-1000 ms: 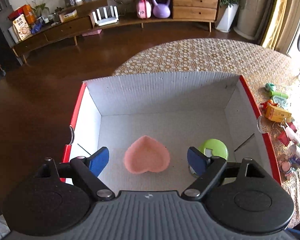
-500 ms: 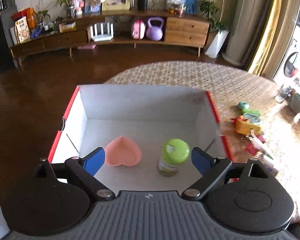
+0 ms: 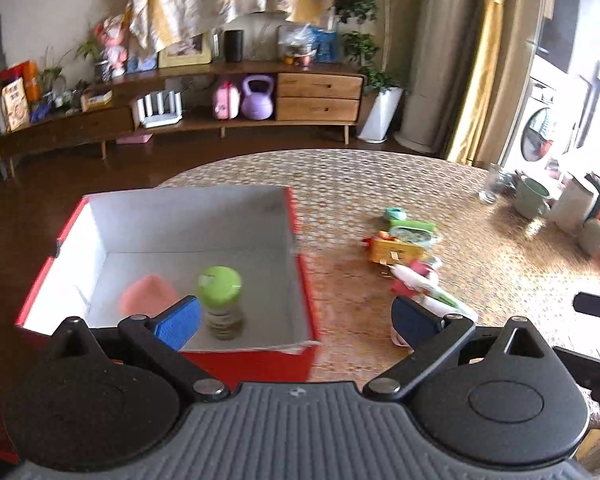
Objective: Organize rigid objects
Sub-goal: 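Withdraw both tools from the box back toward the remaining items, then grasp the keychain figure with the left tool while the right tool grasps the bead jar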
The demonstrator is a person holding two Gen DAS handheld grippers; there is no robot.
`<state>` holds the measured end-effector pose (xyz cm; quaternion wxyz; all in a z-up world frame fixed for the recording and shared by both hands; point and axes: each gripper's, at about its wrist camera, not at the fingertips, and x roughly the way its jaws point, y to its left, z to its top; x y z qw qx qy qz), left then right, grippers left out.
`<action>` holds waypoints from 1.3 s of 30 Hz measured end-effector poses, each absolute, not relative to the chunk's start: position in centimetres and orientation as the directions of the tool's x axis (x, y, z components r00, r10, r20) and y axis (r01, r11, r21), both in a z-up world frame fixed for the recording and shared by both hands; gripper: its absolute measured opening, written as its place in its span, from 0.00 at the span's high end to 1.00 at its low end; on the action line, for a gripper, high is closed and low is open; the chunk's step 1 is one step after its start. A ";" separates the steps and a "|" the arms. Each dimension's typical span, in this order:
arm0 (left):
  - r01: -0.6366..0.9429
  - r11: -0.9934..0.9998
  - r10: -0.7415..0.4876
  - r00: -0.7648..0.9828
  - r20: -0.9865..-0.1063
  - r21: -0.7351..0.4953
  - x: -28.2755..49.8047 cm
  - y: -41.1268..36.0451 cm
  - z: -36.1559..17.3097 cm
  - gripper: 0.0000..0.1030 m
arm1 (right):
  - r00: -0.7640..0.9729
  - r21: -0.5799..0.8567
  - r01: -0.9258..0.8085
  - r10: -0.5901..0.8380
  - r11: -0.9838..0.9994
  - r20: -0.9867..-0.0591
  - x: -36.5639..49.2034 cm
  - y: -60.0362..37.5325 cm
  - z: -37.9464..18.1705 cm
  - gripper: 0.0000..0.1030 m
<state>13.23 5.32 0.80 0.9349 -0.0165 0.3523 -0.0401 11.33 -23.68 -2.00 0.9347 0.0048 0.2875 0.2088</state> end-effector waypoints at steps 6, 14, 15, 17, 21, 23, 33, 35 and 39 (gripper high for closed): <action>0.130 0.991 -0.119 0.756 -0.644 -0.030 12.9 0.8 -1.0 0.01 | 0.752 0.119 -0.368 0.371 0.922 -0.545 11.4 -26.0 -2.3 0.02; 0.199 0.980 -0.162 0.745 -0.647 -0.015 13.4 -2.9 -4.3 0.01 | 0.729 0.124 -0.361 0.363 0.924 -0.581 12.3 -28.0 -3.7 0.05; 0.218 0.976 -0.181 0.740 -0.648 -0.023 13.5 -3.2 -4.9 0.01 | 0.725 0.125 -0.363 0.364 0.923 -0.585 12.6 -28.3 -3.9 0.05; 0.234 0.972 -0.190 0.735 -0.651 -0.019 13.6 -3.8 -5.9 0.01 | 0.712 0.136 -0.360 0.367 0.923 -0.599 13.4 -28.6 -4.4 0.07; 0.265 0.964 -0.195 0.729 -0.656 0.008 14.1 -5.0 -8.0 0.01 | 0.690 0.161 -0.349 0.369 0.923 -0.622 14.7 -29.0 -5.3 0.08; 0.279 0.960 -0.203 0.723 -0.660 0.010 14.5 -5.3 -9.0 0.01 | 0.674 0.181 -0.346 0.378 0.921 -0.635 15.5 -29.0 -5.8 0.10; 0.321 0.947 -0.226 0.713 -0.664 0.023 16.9 -6.4 -13.0 0.01 | 0.597 0.210 -0.332 0.378 0.919 -0.708 19.2 -26.2 -9.0 0.19; 0.330 0.943 -0.226 0.710 -0.667 0.031 17.4 -6.6 -13.6 0.01 | 0.584 0.215 -0.315 0.367 0.924 -0.724 20.0 -25.6 -9.6 0.22; 0.352 0.936 -0.242 0.701 -0.670 0.030 18.2 -6.5 -14.3 0.02 | 0.558 0.251 -0.278 0.369 0.927 -0.743 21.6 -25.1 -10.7 0.25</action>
